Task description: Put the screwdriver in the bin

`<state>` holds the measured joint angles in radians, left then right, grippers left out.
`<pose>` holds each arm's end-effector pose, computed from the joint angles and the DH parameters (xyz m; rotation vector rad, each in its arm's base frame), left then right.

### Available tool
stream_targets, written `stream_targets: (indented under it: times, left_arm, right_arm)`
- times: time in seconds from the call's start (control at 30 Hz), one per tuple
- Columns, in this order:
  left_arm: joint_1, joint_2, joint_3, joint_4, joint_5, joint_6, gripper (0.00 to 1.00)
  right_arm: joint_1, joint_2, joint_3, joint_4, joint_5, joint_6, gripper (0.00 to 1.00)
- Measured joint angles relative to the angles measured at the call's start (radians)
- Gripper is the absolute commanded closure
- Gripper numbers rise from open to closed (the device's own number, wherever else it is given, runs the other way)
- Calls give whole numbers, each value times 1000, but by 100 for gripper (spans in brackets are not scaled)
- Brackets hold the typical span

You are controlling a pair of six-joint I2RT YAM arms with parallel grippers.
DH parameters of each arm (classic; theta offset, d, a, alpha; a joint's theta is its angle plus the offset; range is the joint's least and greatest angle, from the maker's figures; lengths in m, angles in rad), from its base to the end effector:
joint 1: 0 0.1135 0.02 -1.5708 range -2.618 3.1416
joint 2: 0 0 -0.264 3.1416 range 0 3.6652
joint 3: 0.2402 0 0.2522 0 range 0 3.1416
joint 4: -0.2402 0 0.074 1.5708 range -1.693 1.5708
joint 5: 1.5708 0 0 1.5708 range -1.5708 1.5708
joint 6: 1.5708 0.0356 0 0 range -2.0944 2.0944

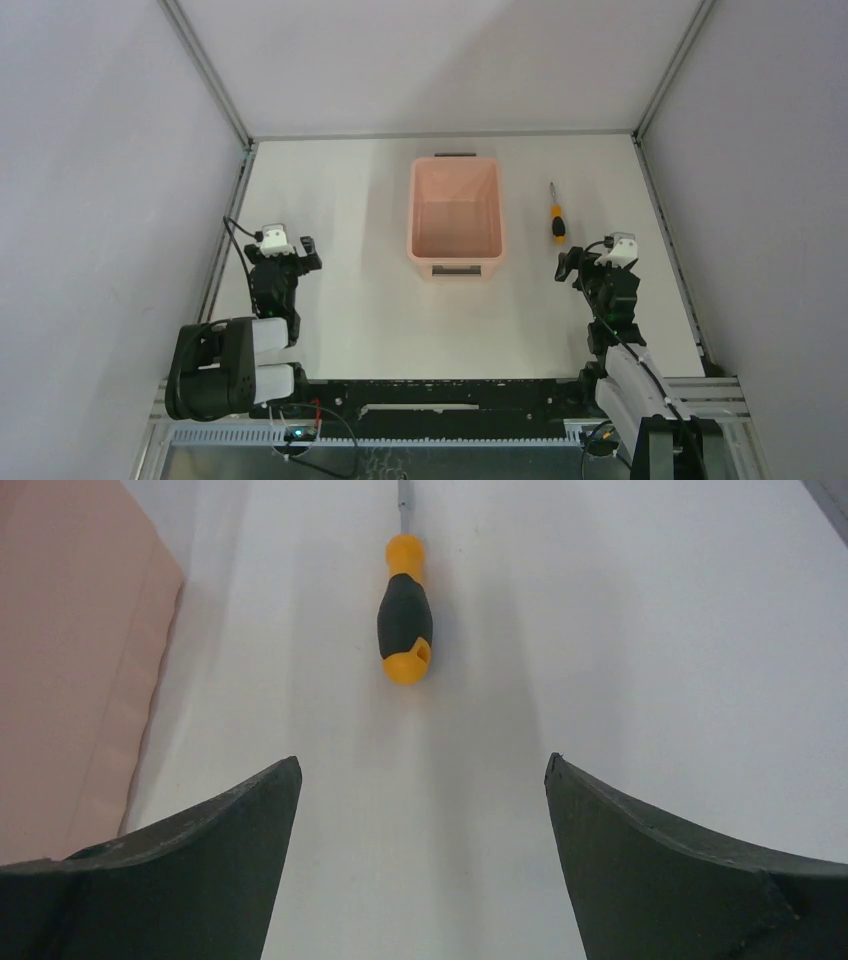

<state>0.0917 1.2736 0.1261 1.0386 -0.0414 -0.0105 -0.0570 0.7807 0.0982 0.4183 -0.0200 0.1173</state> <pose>0.2059 0.0204 0.1553 -0.1170 1.6764 0.0959 0.1659 -0.0088 0.1627 0.1458 1.8296 0.0607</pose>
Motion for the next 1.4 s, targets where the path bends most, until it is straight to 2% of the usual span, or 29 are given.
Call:
stream_targets:
  times: [0.3, 0.4, 0.5, 0.7, 0.9, 1.07, 1.23, 1.33, 1.4]
  left_arm:
    - [0, 0, 0, 0, 0, 0, 0]
    - [0, 0, 0, 0, 0, 0, 0]
    - [0, 0, 0, 0, 0, 0, 0]
    - [0, 0, 0, 0, 0, 0, 0]
    - [0, 0, 0, 0, 0, 0, 0]
    - [0, 0, 0, 0, 0, 0, 0]
    - [0, 0, 0, 0, 0, 0, 0]
    - [0, 0, 0, 0, 0, 0, 0]
    - [0, 0, 0, 0, 0, 0, 0]
  right_arm:
    - [0, -27, 68, -67, -1, 23, 0]
    - [0, -40, 178, -123, -1, 29, 0]
    - [0, 17, 359, -208, -11, 36, 0]
    - [36, 290, 819, -474, -22, 51, 0]
    - [119, 661, 1220, -805, 61, 48, 0]
    - [126, 921, 1342, -979, 91, 49, 4]
    - [118, 1125, 1363, -1084, 101, 55, 7]
    - [116, 1183, 1363, -1107, 101, 58, 11]
    - [113, 1209, 1363, -1110, 102, 61, 17]
